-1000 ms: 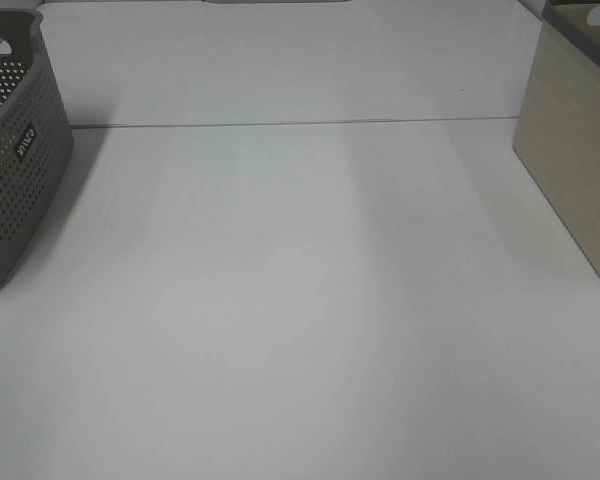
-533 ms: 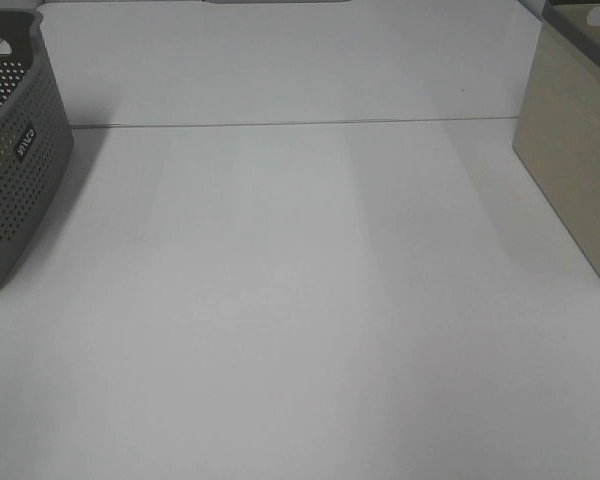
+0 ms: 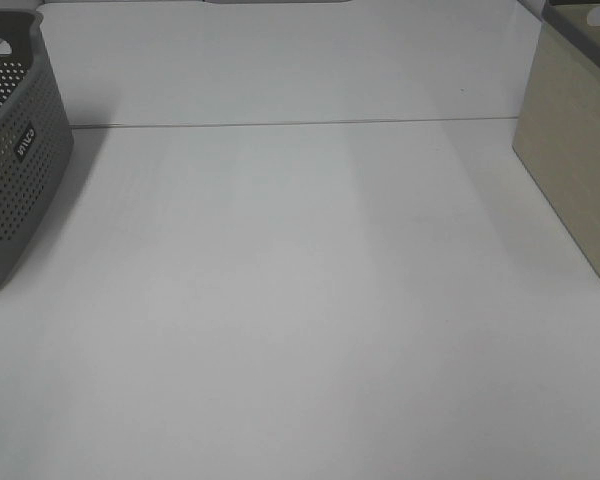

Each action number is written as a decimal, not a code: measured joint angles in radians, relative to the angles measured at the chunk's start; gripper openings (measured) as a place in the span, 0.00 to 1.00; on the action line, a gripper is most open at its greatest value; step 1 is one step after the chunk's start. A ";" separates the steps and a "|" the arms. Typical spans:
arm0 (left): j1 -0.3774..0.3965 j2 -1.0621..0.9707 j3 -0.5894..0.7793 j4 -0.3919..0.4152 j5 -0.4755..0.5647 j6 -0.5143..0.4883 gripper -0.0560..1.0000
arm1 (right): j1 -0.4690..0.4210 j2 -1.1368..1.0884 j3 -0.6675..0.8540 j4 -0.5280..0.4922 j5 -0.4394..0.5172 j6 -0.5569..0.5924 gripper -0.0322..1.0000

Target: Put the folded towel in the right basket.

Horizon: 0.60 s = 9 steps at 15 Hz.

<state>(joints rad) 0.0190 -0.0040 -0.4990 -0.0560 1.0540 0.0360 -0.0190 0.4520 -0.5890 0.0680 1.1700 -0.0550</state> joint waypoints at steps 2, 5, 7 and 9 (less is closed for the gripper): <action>0.000 0.000 0.000 0.000 0.000 0.000 0.97 | 0.000 -0.130 0.040 0.000 -0.046 -0.014 0.71; 0.000 0.000 0.000 0.000 0.000 0.000 0.97 | 0.000 -0.341 0.066 0.000 -0.081 -0.021 0.71; 0.000 0.000 0.000 0.000 0.000 0.000 0.97 | 0.000 -0.435 0.075 0.000 -0.086 -0.023 0.71; 0.000 0.000 0.000 0.000 0.000 0.000 0.97 | 0.000 -0.456 0.078 0.004 -0.096 -0.023 0.71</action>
<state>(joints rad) 0.0190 -0.0040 -0.4990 -0.0560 1.0540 0.0360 -0.0190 -0.0040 -0.5110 0.0720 1.0740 -0.0780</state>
